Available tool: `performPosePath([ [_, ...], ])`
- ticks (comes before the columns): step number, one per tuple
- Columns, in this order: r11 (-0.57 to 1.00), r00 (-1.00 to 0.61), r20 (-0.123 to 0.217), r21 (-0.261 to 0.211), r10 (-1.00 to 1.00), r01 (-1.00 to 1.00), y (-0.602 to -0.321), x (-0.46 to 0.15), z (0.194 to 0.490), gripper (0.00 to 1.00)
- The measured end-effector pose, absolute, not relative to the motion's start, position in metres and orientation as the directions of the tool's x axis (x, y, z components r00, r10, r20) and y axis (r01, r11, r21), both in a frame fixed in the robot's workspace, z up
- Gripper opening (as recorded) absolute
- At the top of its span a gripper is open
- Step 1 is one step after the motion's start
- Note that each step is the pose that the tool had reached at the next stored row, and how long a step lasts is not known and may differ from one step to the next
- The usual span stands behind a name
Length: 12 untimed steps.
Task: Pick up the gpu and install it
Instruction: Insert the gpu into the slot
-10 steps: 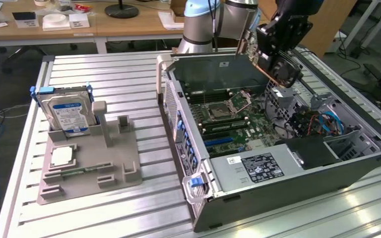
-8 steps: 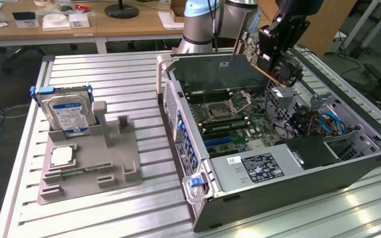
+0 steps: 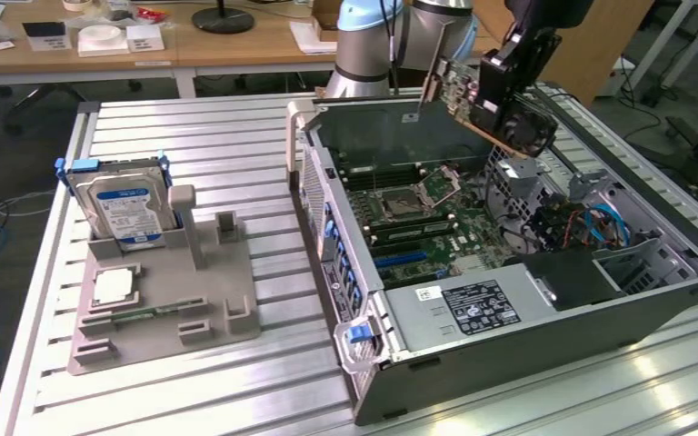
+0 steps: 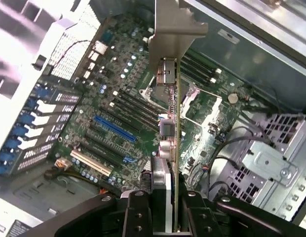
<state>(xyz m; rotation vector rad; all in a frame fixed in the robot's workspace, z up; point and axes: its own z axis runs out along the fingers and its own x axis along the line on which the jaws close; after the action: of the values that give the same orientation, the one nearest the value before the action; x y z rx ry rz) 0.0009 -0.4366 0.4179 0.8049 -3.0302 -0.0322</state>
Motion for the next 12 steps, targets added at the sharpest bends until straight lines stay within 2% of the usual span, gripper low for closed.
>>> performPosePath([
  [12,0.745,-0.745,0.001,0.021,-0.667,-0.667,-0.4366,0.0009,0.4179,0.28],
])
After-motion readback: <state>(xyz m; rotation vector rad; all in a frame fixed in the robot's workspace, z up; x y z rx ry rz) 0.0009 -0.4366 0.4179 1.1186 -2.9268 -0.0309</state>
